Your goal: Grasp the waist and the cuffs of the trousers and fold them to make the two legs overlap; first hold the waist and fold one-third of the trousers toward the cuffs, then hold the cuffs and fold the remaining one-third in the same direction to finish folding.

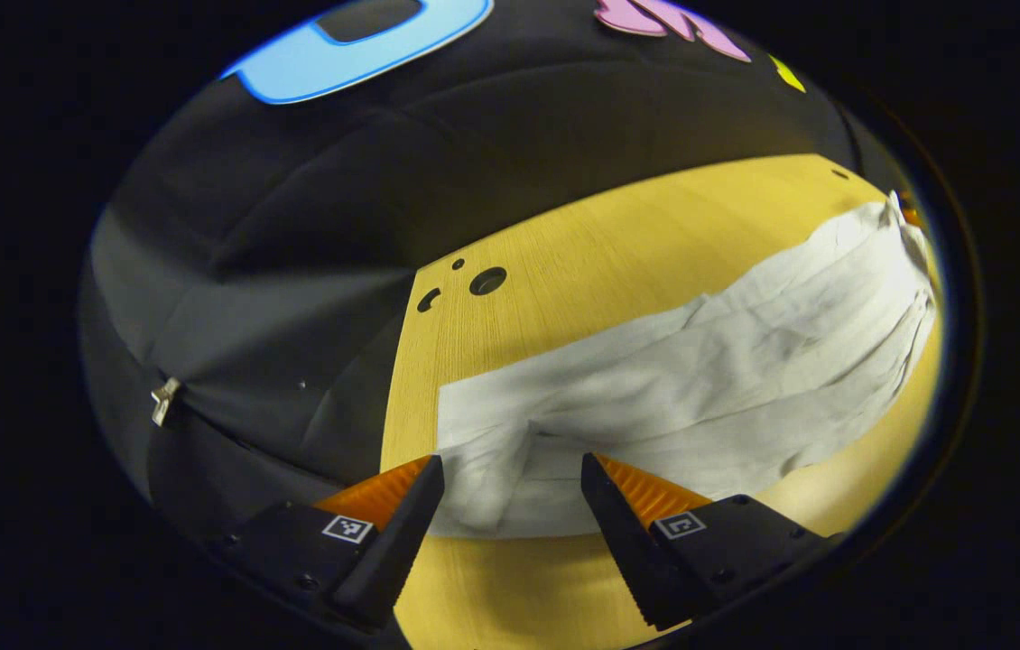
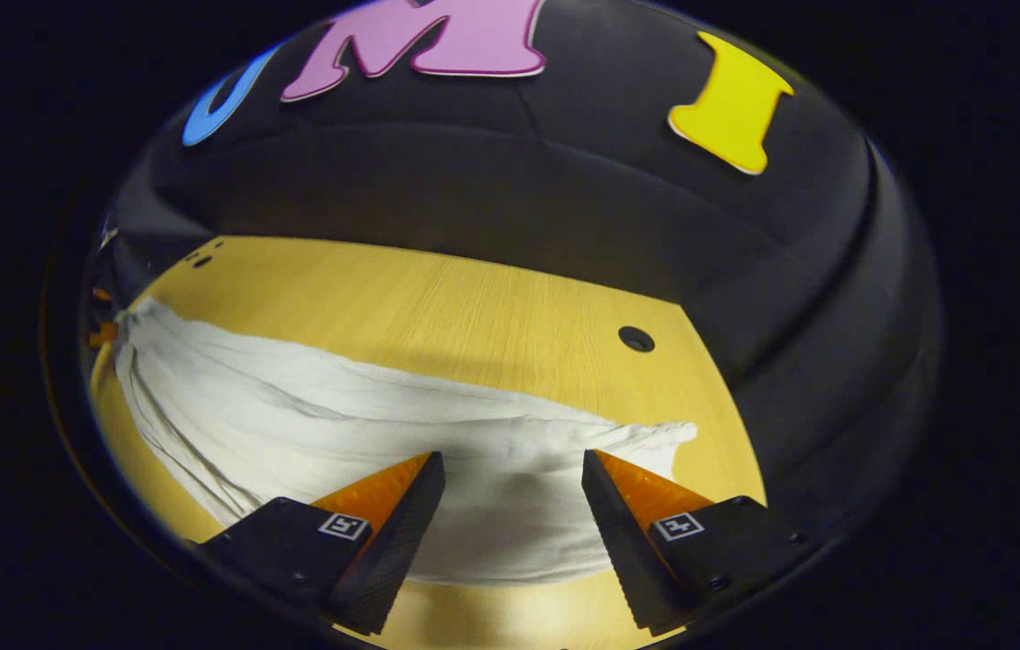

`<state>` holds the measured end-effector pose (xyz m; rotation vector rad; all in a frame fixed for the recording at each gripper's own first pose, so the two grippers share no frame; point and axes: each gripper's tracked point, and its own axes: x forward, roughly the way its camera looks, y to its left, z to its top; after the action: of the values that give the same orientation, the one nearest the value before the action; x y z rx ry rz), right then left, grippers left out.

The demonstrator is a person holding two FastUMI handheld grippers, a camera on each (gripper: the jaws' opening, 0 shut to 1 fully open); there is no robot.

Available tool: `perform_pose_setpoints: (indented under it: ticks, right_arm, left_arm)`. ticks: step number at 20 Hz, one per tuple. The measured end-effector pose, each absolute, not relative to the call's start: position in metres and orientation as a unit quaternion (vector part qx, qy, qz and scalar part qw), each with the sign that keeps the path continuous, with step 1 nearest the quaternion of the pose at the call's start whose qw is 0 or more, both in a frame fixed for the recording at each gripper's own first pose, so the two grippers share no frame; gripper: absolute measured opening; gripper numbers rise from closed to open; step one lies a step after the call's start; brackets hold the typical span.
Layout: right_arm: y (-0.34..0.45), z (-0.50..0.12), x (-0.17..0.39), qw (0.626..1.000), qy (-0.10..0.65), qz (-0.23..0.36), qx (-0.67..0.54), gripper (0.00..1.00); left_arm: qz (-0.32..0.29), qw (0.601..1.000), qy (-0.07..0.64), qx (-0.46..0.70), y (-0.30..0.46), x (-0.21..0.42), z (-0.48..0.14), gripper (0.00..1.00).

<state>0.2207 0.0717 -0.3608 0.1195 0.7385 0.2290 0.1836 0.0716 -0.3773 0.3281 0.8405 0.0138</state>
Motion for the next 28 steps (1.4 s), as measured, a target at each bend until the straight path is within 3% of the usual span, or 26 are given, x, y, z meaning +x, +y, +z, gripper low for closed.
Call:
perform_pose_setpoints:
  ticks: [5, 9, 14, 17, 18, 19, 21, 28]
  right_arm:
    - [0.086, -0.371, 0.201, 0.904, 0.385, 0.077, 0.17, 0.97]
    - [0.043, -0.381, 0.191, 0.848, 0.383, -0.066, 0.36, 0.99]
    - [-0.016, -0.394, 0.169, 0.786, 0.38, -0.188, 0.45, 0.98]
    - [-0.031, -0.393, 0.165, 0.758, 0.375, -0.222, 0.485, 0.99]
    - [-0.035, -0.394, 0.162, 0.753, 0.375, -0.231, 0.488, 0.98]
    - [-0.038, -0.394, 0.163, 0.75, 0.373, -0.237, 0.492, 0.98]
    - [-0.049, -0.394, 0.171, 0.745, 0.362, -0.247, 0.503, 0.98]
    - [-0.045, -0.405, 0.204, 0.758, 0.374, -0.256, 0.469, 0.96]
  left_arm:
    - [0.02, 0.926, 0.377, -0.032, 0.046, 0.182, -0.365, 0.98]
    - [0.069, 0.912, 0.348, -0.205, 0.046, 0.18, -0.363, 0.97]
    - [0.107, 0.892, 0.332, -0.287, 0.059, 0.166, -0.366, 0.96]
    - [0.118, 0.884, 0.323, -0.316, 0.066, 0.163, -0.364, 0.96]
    - [0.122, 0.883, 0.326, -0.315, 0.068, 0.161, -0.366, 0.92]
    - [0.122, 0.882, 0.329, -0.315, 0.066, 0.16, -0.368, 0.96]
    - [0.123, 0.88, 0.334, -0.315, 0.067, 0.16, -0.37, 0.96]
    - [0.128, 0.872, 0.349, -0.318, 0.065, 0.154, -0.377, 0.96]
